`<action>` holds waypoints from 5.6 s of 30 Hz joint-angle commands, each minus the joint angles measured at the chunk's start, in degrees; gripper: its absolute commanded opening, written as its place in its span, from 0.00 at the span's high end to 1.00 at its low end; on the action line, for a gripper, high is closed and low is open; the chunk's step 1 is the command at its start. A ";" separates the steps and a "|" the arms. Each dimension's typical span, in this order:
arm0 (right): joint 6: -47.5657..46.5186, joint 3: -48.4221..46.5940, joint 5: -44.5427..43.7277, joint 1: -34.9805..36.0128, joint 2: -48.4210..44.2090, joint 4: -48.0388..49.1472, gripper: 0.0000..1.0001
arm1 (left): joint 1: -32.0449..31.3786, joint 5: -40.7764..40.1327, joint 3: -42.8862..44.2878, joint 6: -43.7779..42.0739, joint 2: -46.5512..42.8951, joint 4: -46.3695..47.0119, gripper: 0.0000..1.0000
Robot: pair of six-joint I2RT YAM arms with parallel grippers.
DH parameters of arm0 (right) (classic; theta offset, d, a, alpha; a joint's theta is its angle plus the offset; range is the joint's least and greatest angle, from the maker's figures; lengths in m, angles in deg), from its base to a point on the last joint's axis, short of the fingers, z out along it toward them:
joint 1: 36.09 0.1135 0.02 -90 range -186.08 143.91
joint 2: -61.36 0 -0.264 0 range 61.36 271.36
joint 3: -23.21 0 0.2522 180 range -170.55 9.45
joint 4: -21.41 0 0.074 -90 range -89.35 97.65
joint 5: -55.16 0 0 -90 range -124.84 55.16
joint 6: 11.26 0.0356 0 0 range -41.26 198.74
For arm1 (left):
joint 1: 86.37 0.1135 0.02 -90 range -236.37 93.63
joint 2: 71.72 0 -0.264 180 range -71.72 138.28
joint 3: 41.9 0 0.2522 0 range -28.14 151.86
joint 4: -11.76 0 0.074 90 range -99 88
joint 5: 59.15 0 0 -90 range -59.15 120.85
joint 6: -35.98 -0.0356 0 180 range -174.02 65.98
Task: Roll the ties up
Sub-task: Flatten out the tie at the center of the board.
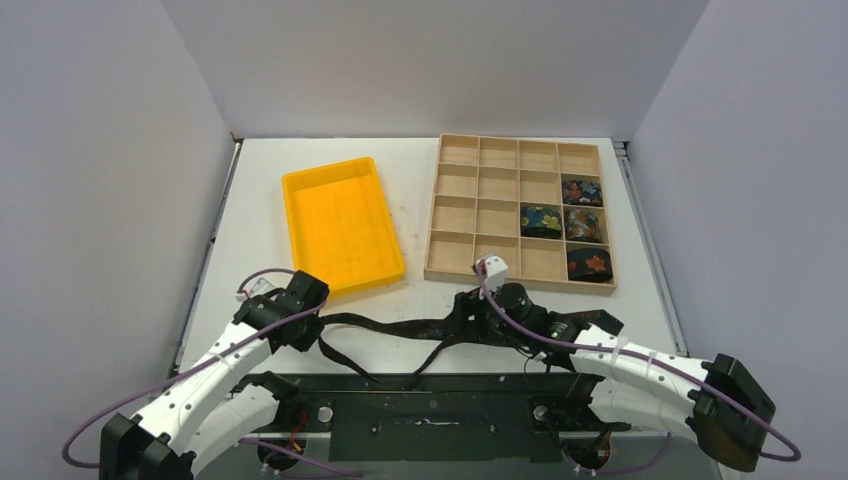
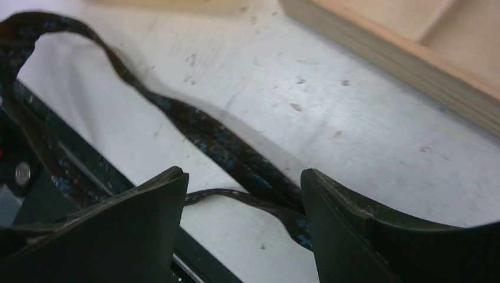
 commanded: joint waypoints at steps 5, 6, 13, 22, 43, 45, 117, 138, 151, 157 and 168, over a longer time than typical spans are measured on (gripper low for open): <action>-13.12 -7.95 3.68 13.97 12.47 12.40 0.31 | 0.83 -3.28 -6.71 16.92 -17.44 -9.53 1.00; -14.15 -8.51 4.03 15.01 13.86 13.17 0.32 | 1.15 -4.46 -6.79 16.85 -18.01 -9.11 1.00; -19.76 -9.72 4.65 20.48 17.63 14.16 0.37 | 3.28 -6.04 -3.33 17.23 -8.57 -11.87 1.00; -22.48 -11.89 -0.55 25.98 26.90 16.99 0.41 | 3.57 -5.17 -8.57 18.74 -14.96 -8.10 0.97; -21.11 -16.04 -0.81 31.91 29.24 13.41 0.33 | 3.66 -8.03 -9.40 16.98 -11.53 -5.01 0.99; -21.83 -16.81 -1.03 32.68 31.38 12.41 0.33 | 3.65 -7.67 -9.70 16.57 -11.50 -4.42 1.00; 1.32 -6.49 -24.15 2.89 8.97 -0.54 0.36 | 2.95 29.88 -11.50 -31.02 -24.87 47.80 0.60; 19.49 5.14 -18.16 -17.91 -6.90 -14.83 0.28 | -16.58 27.29 -19.89 -27.19 3.71 82.13 0.61; 10.72 1.03 -4.47 -16.17 12.25 -0.54 0.35 | -16.99 28.48 -22.92 -29.00 12.63 89.89 0.60; 11.17 -3.13 -7.29 -11.25 17.43 -0.70 0.32 | -17.63 28.32 -20.50 -31.48 15.12 89.25 0.38; 11.19 -6.30 -22.12 -14.09 3.90 -18.01 0.29 | -24.75 12.59 -4.32 -38.17 25.28 68.68 0.20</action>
